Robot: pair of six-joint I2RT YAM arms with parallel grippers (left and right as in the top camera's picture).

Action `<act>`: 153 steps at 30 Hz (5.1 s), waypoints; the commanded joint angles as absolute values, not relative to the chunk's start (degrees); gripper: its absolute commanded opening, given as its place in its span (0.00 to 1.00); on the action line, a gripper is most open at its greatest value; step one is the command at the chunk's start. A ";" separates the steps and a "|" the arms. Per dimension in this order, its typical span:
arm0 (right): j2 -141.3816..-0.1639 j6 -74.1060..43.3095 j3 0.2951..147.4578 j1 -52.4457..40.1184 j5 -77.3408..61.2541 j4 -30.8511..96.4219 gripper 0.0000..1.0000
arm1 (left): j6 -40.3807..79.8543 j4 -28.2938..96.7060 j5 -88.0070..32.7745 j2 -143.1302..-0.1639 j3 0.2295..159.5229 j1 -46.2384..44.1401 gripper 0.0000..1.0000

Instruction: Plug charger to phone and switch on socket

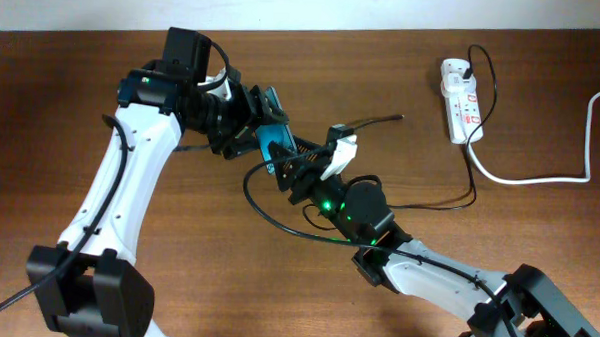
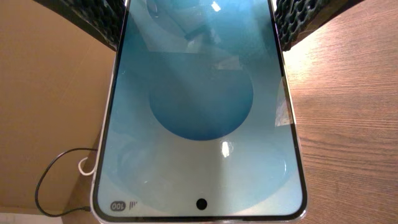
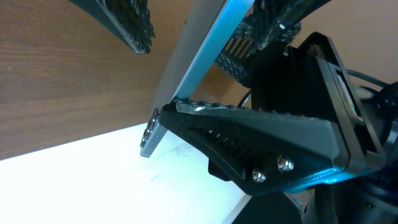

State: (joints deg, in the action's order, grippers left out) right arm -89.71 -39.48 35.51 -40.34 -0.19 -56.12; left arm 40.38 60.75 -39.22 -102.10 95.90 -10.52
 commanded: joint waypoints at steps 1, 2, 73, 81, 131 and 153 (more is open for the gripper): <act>-90.70 -39.75 37.34 -40.99 0.49 -56.40 0.47 | 40.95 60.47 -40.75 -100.27 97.08 -10.33 0.17; -91.20 -39.72 37.85 -41.25 0.69 -56.40 0.45 | 40.95 60.47 -40.75 -100.27 97.08 -10.33 0.17; -82.96 -112.75 39.03 -32.49 -7.38 -49.91 0.04 | 55.44 60.69 -35.42 -88.75 97.10 -6.70 0.99; -82.96 -113.01 39.03 -32.60 -9.93 -54.59 0.05 | 60.86 58.43 -37.36 -89.86 97.10 -9.56 0.95; -82.96 -114.50 39.03 -32.60 -10.35 -55.09 0.26 | 70.59 45.82 -39.70 -96.53 97.10 -12.95 0.00; -81.97 -78.98 39.03 -29.78 -9.69 -19.59 0.98 | 34.52 54.17 -42.85 -96.53 97.12 -6.76 0.00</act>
